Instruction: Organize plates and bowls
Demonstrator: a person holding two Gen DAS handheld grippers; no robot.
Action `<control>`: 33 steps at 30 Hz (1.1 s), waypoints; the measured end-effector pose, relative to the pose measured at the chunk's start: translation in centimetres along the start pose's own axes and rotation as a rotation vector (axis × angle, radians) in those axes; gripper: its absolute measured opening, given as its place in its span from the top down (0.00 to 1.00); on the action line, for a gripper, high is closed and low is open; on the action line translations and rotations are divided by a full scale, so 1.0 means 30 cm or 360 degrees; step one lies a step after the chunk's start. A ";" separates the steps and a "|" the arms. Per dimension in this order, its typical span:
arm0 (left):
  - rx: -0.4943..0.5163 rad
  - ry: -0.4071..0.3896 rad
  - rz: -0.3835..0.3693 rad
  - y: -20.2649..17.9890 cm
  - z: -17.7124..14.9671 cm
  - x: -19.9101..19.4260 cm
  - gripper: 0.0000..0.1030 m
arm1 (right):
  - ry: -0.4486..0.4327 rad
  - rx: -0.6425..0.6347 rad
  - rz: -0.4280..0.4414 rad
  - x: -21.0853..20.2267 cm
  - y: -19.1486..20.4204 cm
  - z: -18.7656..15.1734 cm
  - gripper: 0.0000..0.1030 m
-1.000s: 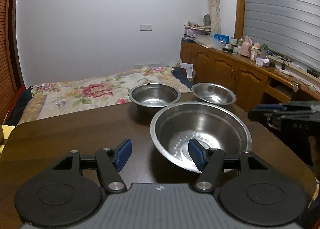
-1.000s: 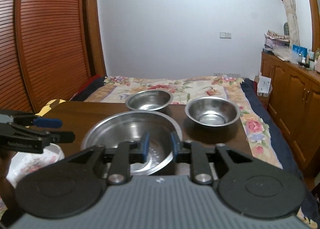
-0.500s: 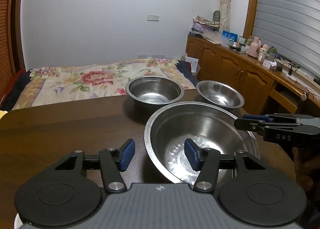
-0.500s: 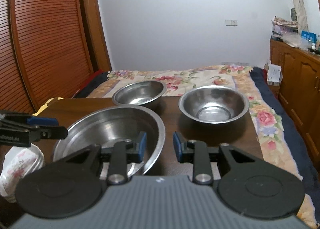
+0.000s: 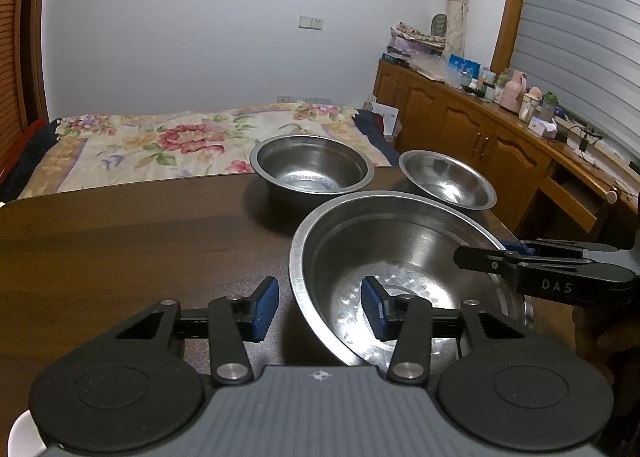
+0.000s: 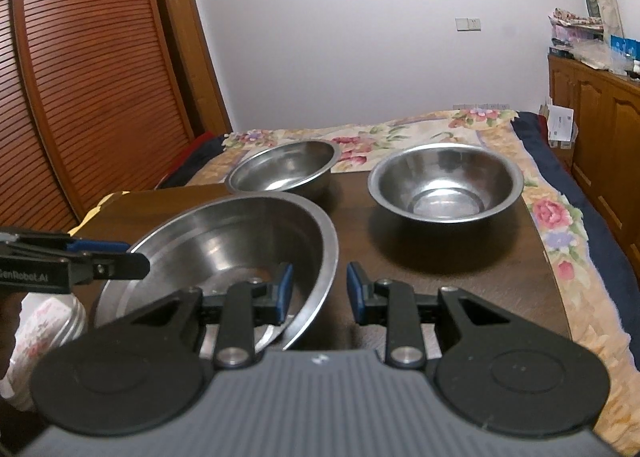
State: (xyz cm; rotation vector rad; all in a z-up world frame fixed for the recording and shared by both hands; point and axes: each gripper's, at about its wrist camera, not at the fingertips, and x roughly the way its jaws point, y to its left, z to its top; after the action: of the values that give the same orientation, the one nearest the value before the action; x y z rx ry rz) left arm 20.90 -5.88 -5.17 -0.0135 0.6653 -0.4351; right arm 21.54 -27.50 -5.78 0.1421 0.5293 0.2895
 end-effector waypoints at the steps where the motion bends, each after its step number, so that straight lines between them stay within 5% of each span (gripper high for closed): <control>1: -0.0003 0.0001 -0.0004 -0.001 0.000 0.003 0.55 | 0.0004 0.0003 0.0001 0.004 0.002 0.004 0.70; 4: -0.0004 0.0008 -0.0015 -0.003 -0.001 0.010 0.59 | 0.0010 0.0006 -0.0001 0.007 0.006 0.001 0.70; 7: -0.0003 0.0024 0.0000 -0.001 -0.004 0.018 0.74 | 0.0010 0.0023 0.0018 0.009 0.006 -0.001 0.70; 12: -0.0007 0.0036 0.0010 0.006 -0.009 0.013 0.79 | 0.0015 0.0074 0.0019 0.008 -0.001 -0.006 0.79; 33: 0.0049 -0.0066 -0.0048 -0.035 -0.085 -0.172 0.79 | -0.0040 0.0169 -0.0012 -0.129 0.045 -0.053 0.80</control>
State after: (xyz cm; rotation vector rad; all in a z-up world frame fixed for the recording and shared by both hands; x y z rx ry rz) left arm 15.36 -4.49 -3.96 -0.0032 0.6184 -0.4732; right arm 17.20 -27.32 -5.00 0.2463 0.5200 0.2523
